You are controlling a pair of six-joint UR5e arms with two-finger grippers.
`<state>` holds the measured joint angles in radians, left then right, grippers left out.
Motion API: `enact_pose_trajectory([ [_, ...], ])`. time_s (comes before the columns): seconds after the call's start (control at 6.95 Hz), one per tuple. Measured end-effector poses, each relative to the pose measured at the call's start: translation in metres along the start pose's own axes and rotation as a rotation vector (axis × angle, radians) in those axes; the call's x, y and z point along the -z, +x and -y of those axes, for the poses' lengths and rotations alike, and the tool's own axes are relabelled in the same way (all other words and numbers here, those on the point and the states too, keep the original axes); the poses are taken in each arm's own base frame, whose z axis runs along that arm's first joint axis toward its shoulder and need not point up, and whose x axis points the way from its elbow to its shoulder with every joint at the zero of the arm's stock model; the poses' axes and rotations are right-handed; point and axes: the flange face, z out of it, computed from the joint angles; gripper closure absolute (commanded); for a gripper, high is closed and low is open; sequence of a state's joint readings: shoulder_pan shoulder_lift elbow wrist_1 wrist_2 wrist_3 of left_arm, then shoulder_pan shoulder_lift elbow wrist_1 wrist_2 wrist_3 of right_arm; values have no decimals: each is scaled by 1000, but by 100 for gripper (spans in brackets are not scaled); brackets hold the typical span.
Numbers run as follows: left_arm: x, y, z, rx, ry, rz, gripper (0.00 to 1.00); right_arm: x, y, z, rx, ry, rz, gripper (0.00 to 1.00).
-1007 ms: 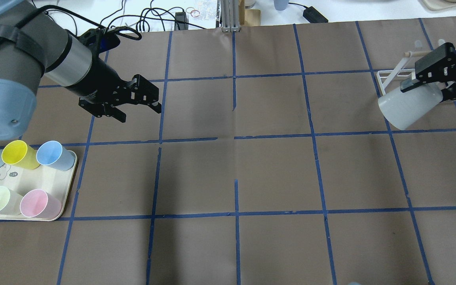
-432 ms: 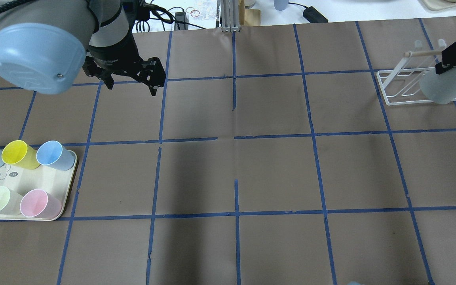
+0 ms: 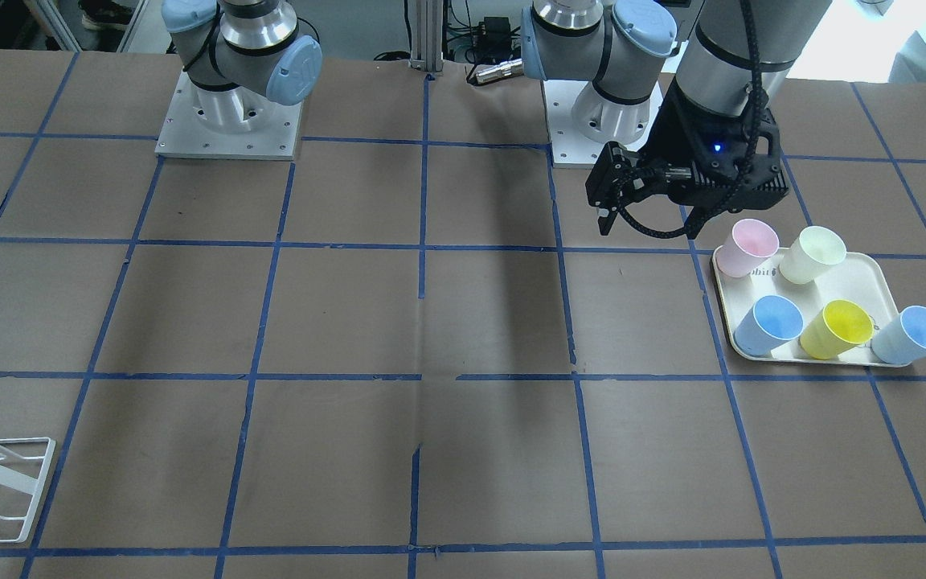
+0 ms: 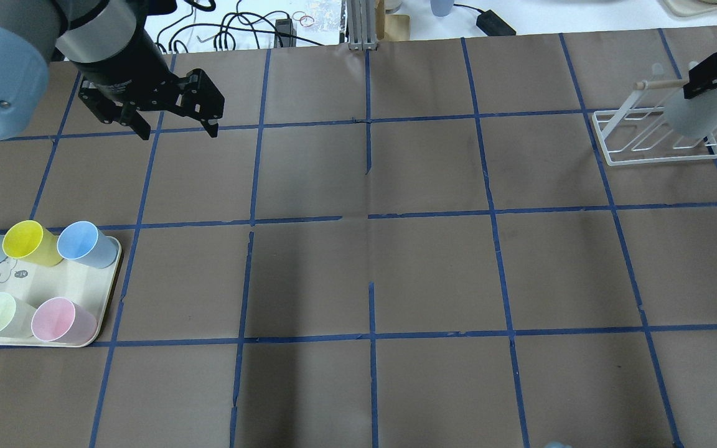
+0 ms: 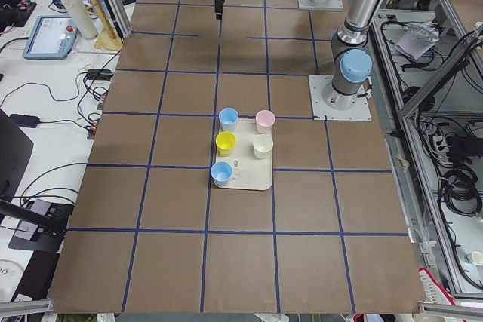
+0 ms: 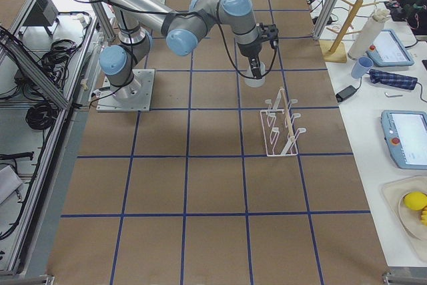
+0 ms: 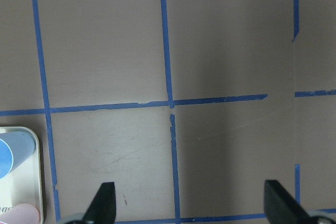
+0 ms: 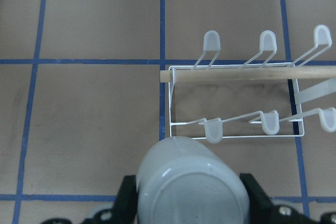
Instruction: Transfer IKEA cup to right arm and place on rack
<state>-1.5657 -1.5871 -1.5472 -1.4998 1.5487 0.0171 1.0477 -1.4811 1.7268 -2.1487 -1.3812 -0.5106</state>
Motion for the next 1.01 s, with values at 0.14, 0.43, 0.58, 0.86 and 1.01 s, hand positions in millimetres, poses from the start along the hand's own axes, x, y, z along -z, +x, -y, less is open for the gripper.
enact_pose_trajectory([
  [0.14, 2, -3, -8, 12, 3, -2, 0, -18, 7, 4, 5, 8, -8, 98],
  [0.43, 3, -11, -11, 28, -2, 10, 0, -44, 17, 9, 9, 11, -31, 98],
  [0.58, 3, -19, -7, 34, -6, 35, 0, -53, 21, 10, 9, 10, -36, 98],
  [0.86, 1, -24, -3, 37, -12, 52, 0, -63, 24, 11, 9, 7, -38, 97],
  [1.01, 0, -25, -3, 38, -16, 54, 0, -70, 25, 11, 8, 3, -36, 97],
])
